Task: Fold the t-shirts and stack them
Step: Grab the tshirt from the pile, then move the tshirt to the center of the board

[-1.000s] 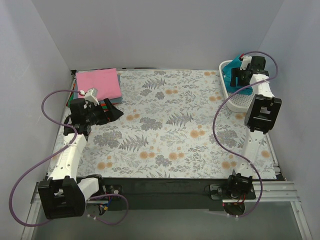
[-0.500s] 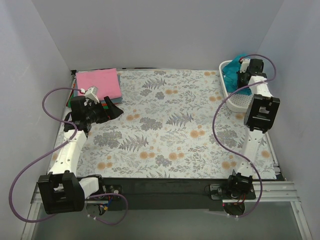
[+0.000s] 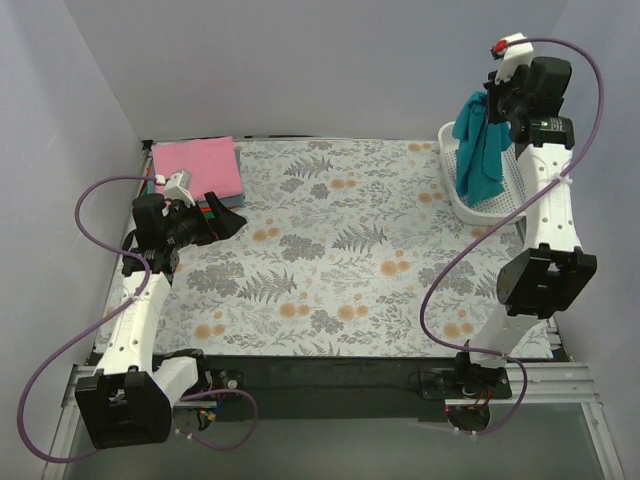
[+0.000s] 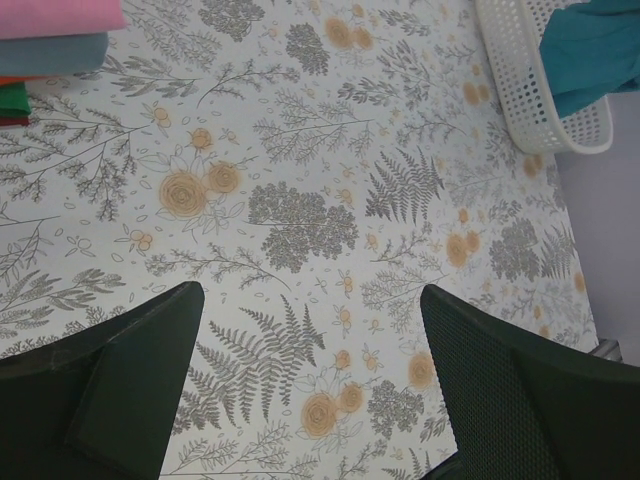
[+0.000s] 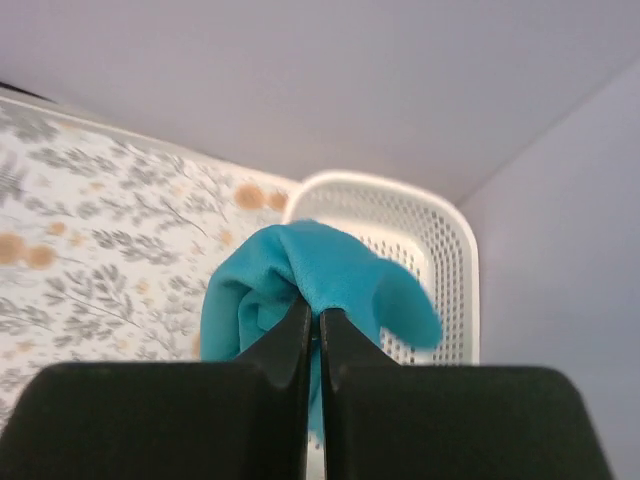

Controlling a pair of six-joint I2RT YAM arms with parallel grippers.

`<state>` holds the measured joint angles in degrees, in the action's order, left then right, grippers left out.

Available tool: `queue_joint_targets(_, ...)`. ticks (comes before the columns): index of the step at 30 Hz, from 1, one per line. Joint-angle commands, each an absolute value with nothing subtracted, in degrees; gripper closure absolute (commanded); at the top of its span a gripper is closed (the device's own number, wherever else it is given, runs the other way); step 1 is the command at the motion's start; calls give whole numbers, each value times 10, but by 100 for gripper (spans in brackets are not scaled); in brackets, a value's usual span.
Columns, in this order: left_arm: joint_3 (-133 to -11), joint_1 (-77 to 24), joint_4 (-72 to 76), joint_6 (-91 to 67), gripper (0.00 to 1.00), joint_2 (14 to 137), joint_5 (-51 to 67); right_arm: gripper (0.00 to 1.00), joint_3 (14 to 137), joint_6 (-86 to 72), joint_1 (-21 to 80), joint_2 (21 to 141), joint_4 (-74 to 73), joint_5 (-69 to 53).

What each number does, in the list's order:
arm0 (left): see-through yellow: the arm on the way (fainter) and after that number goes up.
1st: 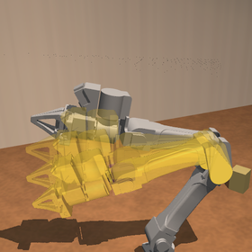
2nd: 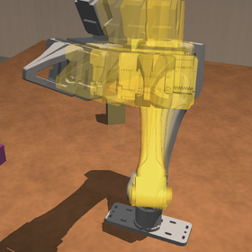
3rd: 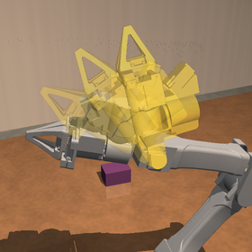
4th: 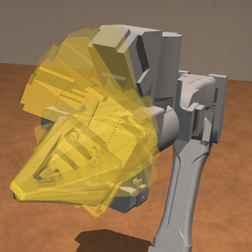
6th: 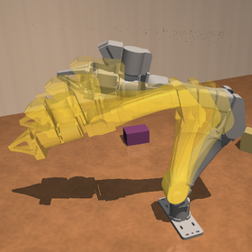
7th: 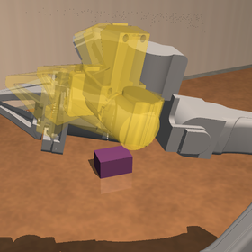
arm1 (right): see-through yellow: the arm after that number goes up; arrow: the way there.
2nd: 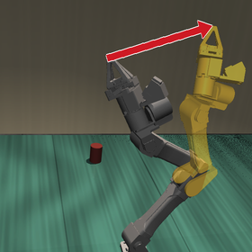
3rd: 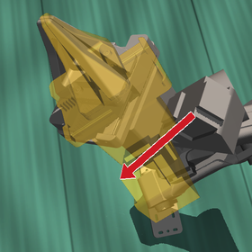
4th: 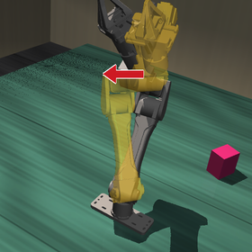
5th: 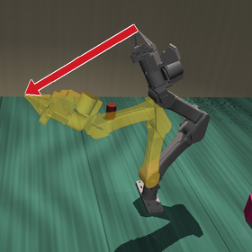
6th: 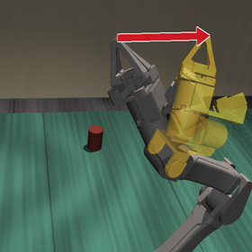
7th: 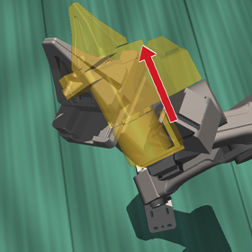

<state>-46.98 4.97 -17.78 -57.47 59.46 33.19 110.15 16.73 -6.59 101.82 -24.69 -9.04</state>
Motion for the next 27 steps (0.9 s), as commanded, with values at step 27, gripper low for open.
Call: queue_joint_targets(27,-451,48,-80,-611,7,497,538,99,806,186,208,702,-231,-513)
